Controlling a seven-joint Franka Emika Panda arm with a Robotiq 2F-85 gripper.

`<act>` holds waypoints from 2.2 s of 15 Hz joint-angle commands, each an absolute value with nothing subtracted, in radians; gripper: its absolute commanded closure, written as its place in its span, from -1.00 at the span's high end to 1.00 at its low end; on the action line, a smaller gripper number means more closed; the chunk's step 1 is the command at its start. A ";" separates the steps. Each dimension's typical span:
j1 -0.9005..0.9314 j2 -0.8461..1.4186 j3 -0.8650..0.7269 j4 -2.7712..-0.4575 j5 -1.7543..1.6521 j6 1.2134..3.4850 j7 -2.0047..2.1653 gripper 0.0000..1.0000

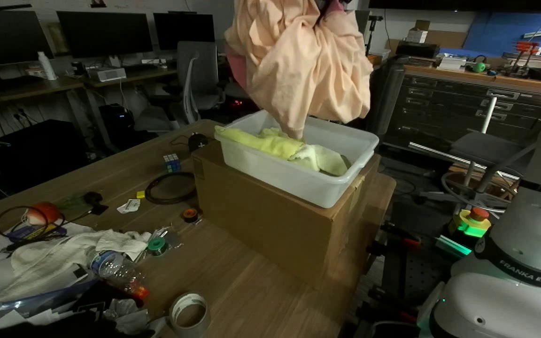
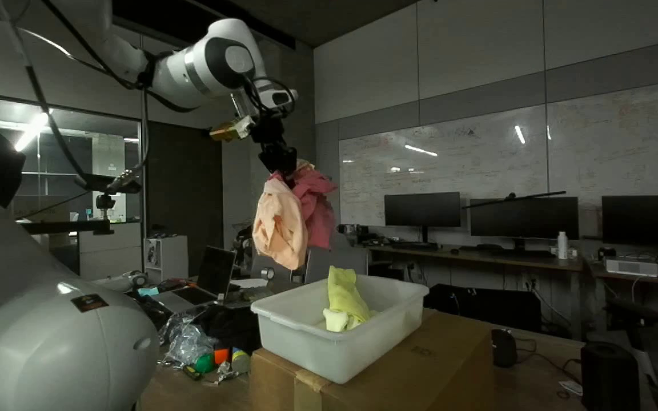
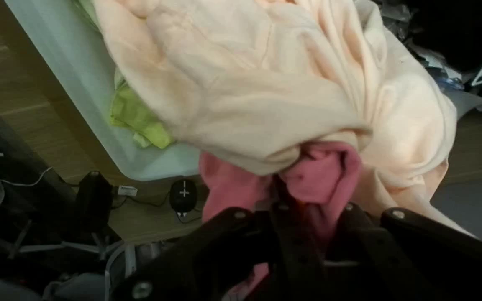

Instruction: Remove the clothes from the box and put them on the table

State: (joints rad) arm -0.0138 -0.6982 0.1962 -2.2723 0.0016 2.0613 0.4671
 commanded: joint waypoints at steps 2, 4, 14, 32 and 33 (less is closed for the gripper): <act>-0.042 -0.717 0.300 -2.208 -0.040 2.081 0.556 -0.75; -0.036 -0.679 0.355 -2.173 -0.060 2.053 0.564 -0.76; 0.155 -0.280 0.442 -1.949 0.043 1.950 0.431 -0.76; 0.101 -0.271 0.196 -2.022 -0.021 1.747 0.445 0.99; 0.078 -0.281 0.172 -2.044 -0.022 1.750 0.458 1.00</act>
